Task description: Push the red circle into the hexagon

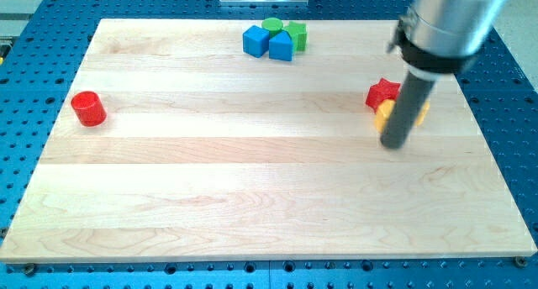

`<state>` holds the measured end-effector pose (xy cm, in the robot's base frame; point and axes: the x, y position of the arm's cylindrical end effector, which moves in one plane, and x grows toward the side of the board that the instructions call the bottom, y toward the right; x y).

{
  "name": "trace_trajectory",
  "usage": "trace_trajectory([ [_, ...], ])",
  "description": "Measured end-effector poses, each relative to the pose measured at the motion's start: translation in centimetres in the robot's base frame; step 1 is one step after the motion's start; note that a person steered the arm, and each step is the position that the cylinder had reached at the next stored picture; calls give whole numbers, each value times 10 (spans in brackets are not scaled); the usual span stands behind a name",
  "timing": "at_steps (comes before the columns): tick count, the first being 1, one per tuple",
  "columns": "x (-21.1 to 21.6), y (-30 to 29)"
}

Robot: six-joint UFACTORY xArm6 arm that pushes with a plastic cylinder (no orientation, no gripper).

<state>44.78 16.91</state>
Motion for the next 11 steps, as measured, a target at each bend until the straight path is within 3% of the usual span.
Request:
trace_trajectory([
  [1,12,-29],
  [2,1,-163],
  [4,21,-422],
  [5,-34,-444],
  [6,-35,-318],
  [7,-28,-334],
  [8,-60,-372],
  [9,-87,-252],
  [10,-65,-117],
  [11,-60,-158],
])
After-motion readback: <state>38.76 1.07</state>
